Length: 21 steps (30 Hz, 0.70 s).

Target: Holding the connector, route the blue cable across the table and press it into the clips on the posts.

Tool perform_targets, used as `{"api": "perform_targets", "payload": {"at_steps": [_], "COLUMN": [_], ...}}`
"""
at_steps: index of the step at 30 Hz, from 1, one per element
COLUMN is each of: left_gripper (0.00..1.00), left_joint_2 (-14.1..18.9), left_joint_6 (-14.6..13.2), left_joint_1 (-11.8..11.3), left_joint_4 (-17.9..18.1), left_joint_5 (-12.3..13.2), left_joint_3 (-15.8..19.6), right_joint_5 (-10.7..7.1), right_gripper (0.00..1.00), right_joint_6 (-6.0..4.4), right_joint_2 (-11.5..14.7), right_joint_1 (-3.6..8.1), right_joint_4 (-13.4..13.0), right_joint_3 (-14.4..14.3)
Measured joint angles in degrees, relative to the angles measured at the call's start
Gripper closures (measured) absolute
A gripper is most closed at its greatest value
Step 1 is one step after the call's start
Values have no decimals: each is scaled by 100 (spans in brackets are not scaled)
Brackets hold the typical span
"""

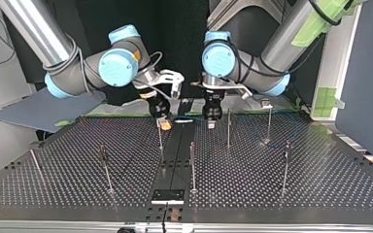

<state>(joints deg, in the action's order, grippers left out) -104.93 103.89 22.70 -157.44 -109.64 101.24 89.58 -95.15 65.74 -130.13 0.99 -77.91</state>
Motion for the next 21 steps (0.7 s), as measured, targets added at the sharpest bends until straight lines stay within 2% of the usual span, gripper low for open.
{"api": "perform_targets", "payload": {"at_steps": [9,15,21], "left_gripper": [100,100,100], "left_joint_2": [472,793,1096], "left_joint_6": [-26,-28,-20], "left_joint_1": [7,-11,-71], "left_joint_4": [-68,19,149], "left_joint_5": [24,271,536], "left_joint_3": [-1,-3,-42], "right_joint_5": [7,7,7], "right_gripper": [100,100,100], "right_joint_6": [2,2,3], "right_joint_2": [451,741,1019], "right_joint_1": [-18,-15,47], "right_joint_4": [75,90,74], "right_joint_3": [-9,-11,-10]}}
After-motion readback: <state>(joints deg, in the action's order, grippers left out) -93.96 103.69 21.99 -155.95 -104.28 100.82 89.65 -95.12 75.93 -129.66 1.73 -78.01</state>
